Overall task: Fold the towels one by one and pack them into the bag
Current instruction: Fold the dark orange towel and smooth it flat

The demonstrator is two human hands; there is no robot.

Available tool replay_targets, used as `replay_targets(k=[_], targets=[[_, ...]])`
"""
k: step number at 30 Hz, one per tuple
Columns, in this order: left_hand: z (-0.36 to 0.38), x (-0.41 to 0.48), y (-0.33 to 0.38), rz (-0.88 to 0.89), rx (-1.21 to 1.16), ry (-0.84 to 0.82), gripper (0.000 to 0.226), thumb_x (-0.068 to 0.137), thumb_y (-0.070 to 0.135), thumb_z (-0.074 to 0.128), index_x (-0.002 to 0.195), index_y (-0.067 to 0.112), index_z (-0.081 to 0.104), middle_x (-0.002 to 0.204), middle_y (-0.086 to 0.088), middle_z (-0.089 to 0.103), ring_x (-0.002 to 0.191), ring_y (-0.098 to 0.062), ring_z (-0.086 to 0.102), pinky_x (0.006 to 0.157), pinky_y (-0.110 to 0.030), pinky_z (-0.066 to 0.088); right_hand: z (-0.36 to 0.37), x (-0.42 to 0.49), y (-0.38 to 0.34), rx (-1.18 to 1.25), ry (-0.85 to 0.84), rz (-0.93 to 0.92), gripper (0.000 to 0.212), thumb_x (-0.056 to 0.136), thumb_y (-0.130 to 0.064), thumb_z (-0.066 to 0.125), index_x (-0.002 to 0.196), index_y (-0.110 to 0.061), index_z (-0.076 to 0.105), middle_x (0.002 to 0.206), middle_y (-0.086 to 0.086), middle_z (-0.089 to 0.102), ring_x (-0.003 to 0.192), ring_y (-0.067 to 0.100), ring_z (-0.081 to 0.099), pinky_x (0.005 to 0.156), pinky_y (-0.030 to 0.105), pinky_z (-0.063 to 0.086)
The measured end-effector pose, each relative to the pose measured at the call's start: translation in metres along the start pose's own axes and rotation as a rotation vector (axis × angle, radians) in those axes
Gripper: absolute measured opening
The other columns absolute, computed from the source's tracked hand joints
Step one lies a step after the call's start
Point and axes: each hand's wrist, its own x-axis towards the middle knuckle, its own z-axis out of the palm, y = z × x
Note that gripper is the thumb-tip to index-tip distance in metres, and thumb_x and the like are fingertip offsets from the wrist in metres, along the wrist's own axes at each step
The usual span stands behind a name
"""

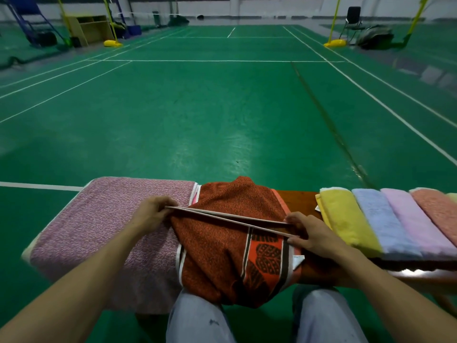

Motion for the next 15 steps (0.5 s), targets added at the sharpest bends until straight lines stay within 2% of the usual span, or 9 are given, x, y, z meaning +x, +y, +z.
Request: replay_targets(k=[2,6,9,12,15], targets=[[0.001,0.002,-0.001,-0.035,-0.016,0.000,0.021,0.087,0.000,0.064,0.092,0.019,0.070,0.088,-0.004,0.069,0.079,-0.020,0.064,0.059,-0.009,0.042,0.000,0.001,-0.003,0.014,0.035,-0.018,0.050,0.084,-0.026,0.076,0.125,-0.032,0.049,0.112,-0.011,0.060,0.105,0.010,0.055,0.094,0.032,0.047],[-0.002,0.003,-0.002,-0.041,-0.058,0.003,0.022,0.086,0.000,0.065,0.085,0.022,0.068,0.084,-0.003,0.069,0.080,-0.020,0.065,0.063,-0.016,0.045,0.005,0.004,-0.009,0.041,0.149,-0.007,0.036,0.085,-0.014,0.074,0.114,-0.022,0.055,0.103,-0.003,0.070,0.094,0.014,0.066,0.086,0.038,0.055],[-0.005,0.002,0.000,-0.043,-0.046,0.003,0.017,0.087,0.002,0.065,0.087,0.019,0.069,0.087,-0.003,0.070,0.082,-0.017,0.063,0.062,-0.010,0.042,0.007,0.007,-0.012,0.038,0.199,0.023,0.030,0.086,-0.013,0.073,0.109,-0.022,0.056,0.100,-0.001,0.071,0.092,0.017,0.068,0.084,0.040,0.056],[-0.005,0.001,0.001,-0.050,-0.034,0.017,0.014,0.087,0.003,0.066,0.093,0.014,0.071,0.088,-0.001,0.068,0.084,-0.013,0.061,0.067,-0.010,0.038,0.005,0.009,-0.016,0.066,0.206,0.042,0.032,0.084,-0.013,0.074,0.104,-0.027,0.053,0.093,-0.007,0.069,0.086,0.015,0.067,0.081,0.040,0.056],[-0.006,-0.002,0.005,-0.056,-0.068,0.026,0.017,0.087,-0.001,0.064,0.094,0.013,0.070,0.086,-0.001,0.068,0.078,-0.011,0.061,0.069,-0.014,0.044,0.001,0.009,-0.019,0.047,0.227,0.057,0.030,0.085,-0.016,0.073,0.103,-0.025,0.051,0.093,-0.005,0.067,0.087,0.019,0.064,0.080,0.041,0.054]])
